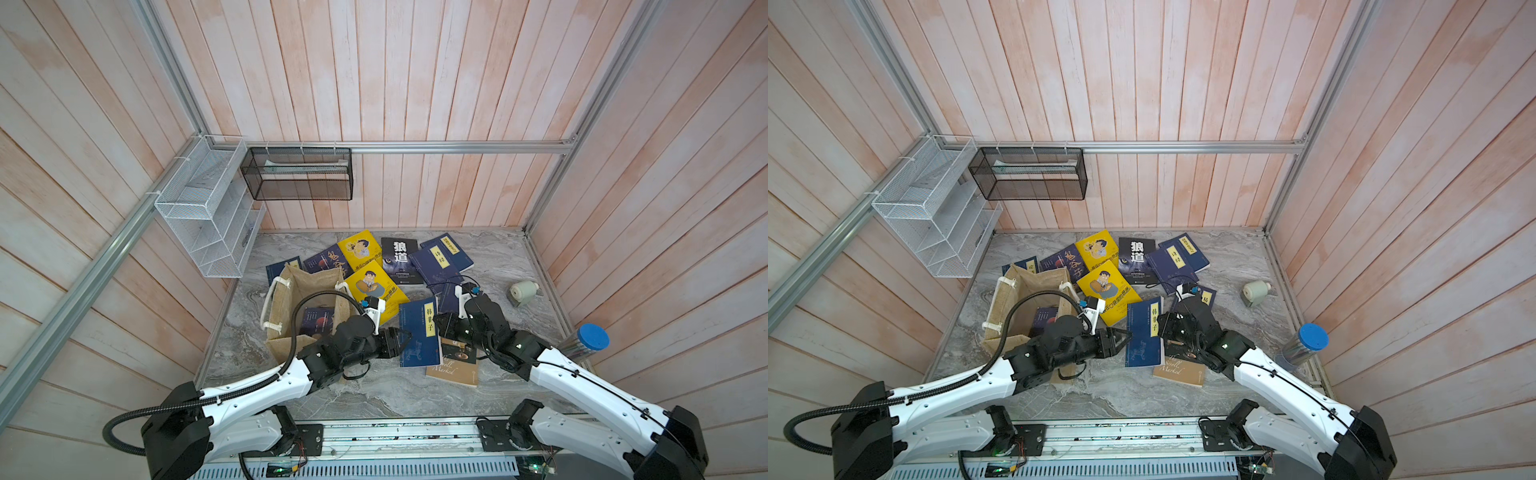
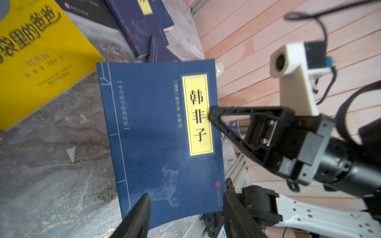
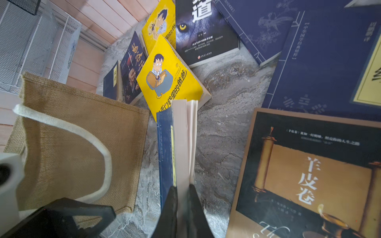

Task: Put the books into the canvas bag
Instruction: Pick up the book from the center of the board.

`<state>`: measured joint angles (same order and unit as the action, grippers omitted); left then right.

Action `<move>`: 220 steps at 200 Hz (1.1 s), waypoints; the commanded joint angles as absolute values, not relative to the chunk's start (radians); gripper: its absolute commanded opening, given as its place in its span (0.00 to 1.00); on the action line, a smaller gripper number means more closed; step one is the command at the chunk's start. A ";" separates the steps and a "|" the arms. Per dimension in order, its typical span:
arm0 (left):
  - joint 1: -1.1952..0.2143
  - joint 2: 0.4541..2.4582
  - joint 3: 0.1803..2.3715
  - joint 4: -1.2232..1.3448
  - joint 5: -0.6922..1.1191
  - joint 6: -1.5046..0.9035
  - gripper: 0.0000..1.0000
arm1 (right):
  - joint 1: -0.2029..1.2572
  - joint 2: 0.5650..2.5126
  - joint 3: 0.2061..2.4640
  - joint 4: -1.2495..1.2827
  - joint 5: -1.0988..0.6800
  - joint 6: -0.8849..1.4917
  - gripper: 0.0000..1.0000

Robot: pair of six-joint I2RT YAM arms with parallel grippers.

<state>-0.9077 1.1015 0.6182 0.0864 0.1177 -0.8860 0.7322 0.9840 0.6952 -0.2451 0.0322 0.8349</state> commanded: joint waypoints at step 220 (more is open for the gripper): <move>-0.522 1.063 0.795 0.069 0.521 -0.857 0.69 | 0.721 1.028 1.138 -0.223 -0.078 0.800 0.00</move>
<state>-0.5316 1.0725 0.8211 0.1436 0.6170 -0.8574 0.7300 1.0256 1.0809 -0.2417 -0.0505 0.7933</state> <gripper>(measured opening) 0.689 0.092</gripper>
